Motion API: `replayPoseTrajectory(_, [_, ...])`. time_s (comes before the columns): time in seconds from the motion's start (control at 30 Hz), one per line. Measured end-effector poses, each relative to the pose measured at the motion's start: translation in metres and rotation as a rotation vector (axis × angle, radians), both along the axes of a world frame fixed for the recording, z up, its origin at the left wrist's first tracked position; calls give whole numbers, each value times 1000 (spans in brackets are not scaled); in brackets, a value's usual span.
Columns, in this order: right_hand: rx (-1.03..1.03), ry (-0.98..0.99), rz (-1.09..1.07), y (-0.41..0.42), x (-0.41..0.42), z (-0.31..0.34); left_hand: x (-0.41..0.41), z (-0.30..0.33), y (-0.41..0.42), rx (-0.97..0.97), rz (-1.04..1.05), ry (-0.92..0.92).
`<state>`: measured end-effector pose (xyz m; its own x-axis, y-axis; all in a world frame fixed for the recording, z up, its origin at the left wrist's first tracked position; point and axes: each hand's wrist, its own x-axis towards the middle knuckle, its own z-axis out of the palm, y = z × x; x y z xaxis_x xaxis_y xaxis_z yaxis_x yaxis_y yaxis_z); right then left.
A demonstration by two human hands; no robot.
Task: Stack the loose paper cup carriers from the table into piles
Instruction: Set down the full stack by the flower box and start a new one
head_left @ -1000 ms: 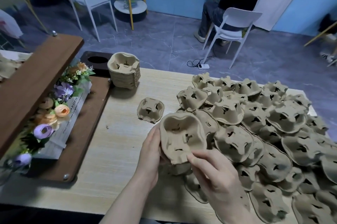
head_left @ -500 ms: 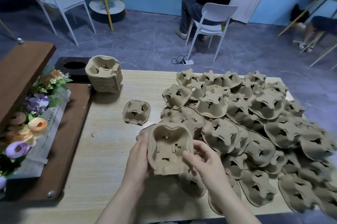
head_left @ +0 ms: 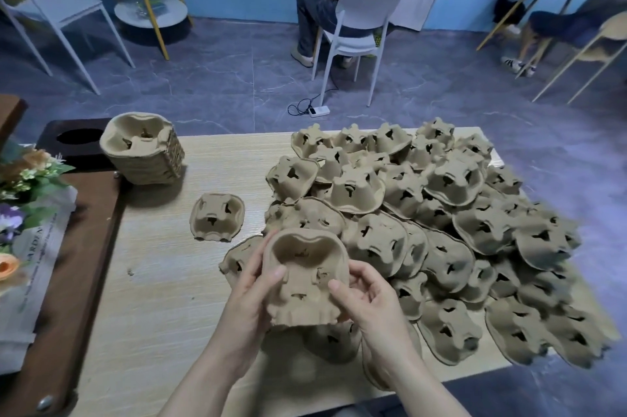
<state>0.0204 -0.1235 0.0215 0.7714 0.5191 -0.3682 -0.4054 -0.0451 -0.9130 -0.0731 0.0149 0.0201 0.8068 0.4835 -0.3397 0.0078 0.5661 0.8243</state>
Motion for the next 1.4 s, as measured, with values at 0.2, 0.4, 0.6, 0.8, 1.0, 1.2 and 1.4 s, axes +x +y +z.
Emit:
replayPoseTrajectory(0.2, [-102, -164, 89, -1, 25, 11, 13, 5, -2, -34, 143, 3])
replayPoseTrajectory(0.4, [-552, -952, 185, 27, 130, 14, 13, 6, 11, -5, 190, 55])
replayPoseTrajectory(0.6, [-978, -1141, 586, 74, 197, 6, 14, 7, 6, 22, 202, 119])
replayPoseTrajectory(0.8, [-996, -1213, 609, 75, 202, 7, 12, 10, 5, 3, 217, 116])
replayPoseTrajectory(1.0, [-548, -1096, 114, 43, 166, 46, 11, 11, 8, -17, 236, 122])
replayPoseTrajectory(1.2, [-32, -694, -45, 24, 86, 60, 19, 16, 7, -42, 206, 73])
replayPoseTrajectory(1.4, [-33, -679, 57, 20, 39, 36, 19, 22, 7, -67, 207, 30])
